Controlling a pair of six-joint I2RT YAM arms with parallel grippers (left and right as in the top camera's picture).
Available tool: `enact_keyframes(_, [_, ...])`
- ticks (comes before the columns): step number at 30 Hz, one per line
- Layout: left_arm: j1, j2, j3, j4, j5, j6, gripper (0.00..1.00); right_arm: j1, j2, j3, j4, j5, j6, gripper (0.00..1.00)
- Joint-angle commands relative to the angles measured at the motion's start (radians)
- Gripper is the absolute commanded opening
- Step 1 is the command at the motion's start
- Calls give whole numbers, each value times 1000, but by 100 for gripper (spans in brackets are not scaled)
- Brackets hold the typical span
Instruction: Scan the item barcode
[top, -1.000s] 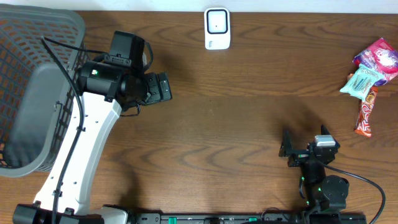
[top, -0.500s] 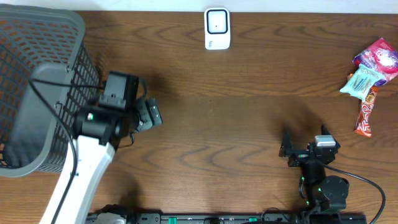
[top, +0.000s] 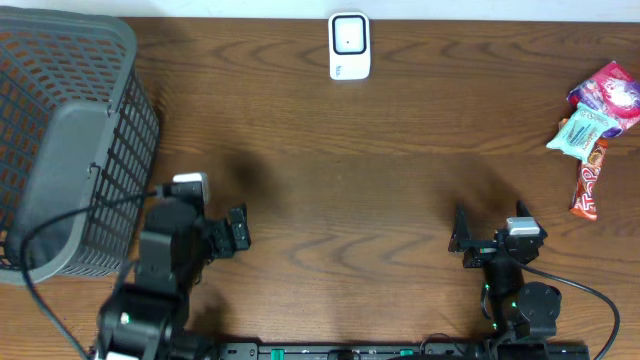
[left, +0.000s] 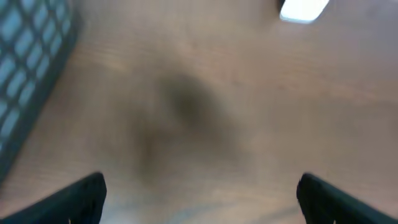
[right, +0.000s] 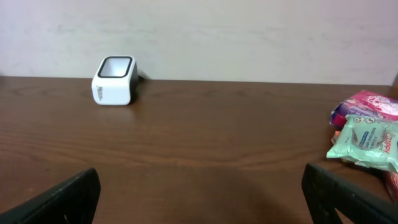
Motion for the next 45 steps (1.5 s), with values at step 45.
enact_keyframes(45, [109, -638, -636, 637, 76, 183, 98, -7, -6, -2, -5, -3, 0, 99])
